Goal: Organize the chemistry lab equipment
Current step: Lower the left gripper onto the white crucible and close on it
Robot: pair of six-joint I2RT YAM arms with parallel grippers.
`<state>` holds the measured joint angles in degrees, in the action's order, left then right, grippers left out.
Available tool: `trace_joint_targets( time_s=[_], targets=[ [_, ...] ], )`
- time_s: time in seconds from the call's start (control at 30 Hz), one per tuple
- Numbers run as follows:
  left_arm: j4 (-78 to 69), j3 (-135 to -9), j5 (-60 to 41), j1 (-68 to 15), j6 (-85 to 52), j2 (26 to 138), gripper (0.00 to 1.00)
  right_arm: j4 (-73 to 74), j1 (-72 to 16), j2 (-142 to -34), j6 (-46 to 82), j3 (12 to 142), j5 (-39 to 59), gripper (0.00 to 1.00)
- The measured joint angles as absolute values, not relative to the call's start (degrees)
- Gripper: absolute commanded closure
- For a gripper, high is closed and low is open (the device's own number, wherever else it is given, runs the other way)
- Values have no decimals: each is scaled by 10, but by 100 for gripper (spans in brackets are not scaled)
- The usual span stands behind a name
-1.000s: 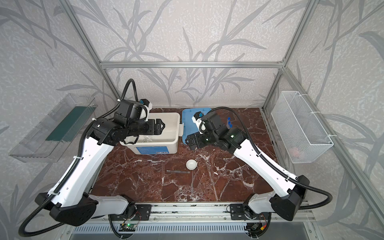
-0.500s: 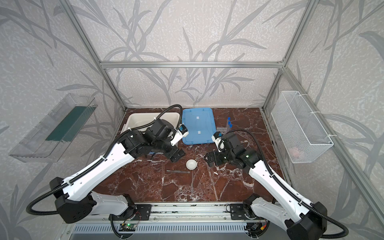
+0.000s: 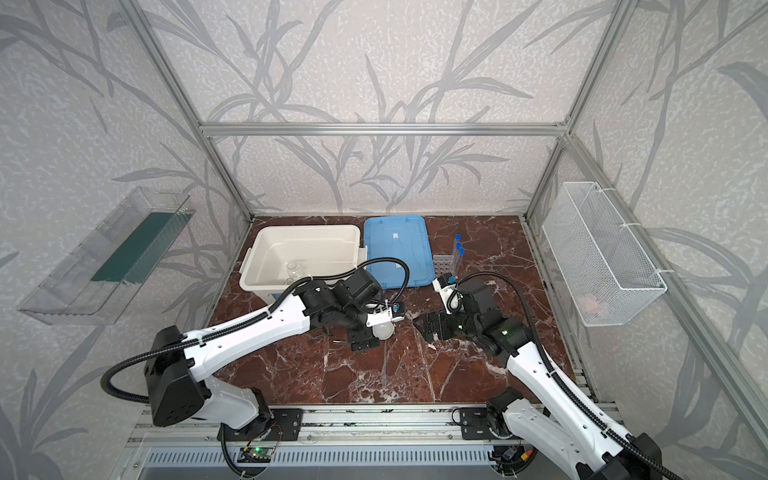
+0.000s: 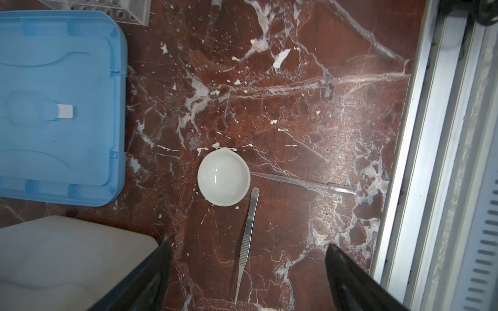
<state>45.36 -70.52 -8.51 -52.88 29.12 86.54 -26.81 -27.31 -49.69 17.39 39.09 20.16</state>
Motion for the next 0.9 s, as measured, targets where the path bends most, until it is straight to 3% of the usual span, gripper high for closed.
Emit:
trace_joint_targets(
  time_s=[0.27,0.9],
  targets=[
    [394,-693,-80,-529,307,918,9,-235,-269,-431,210,326,173,1],
    [302,-672,-84,-500,307,1023,12,-204,-265,-413,226,294,138,3]
  ],
)
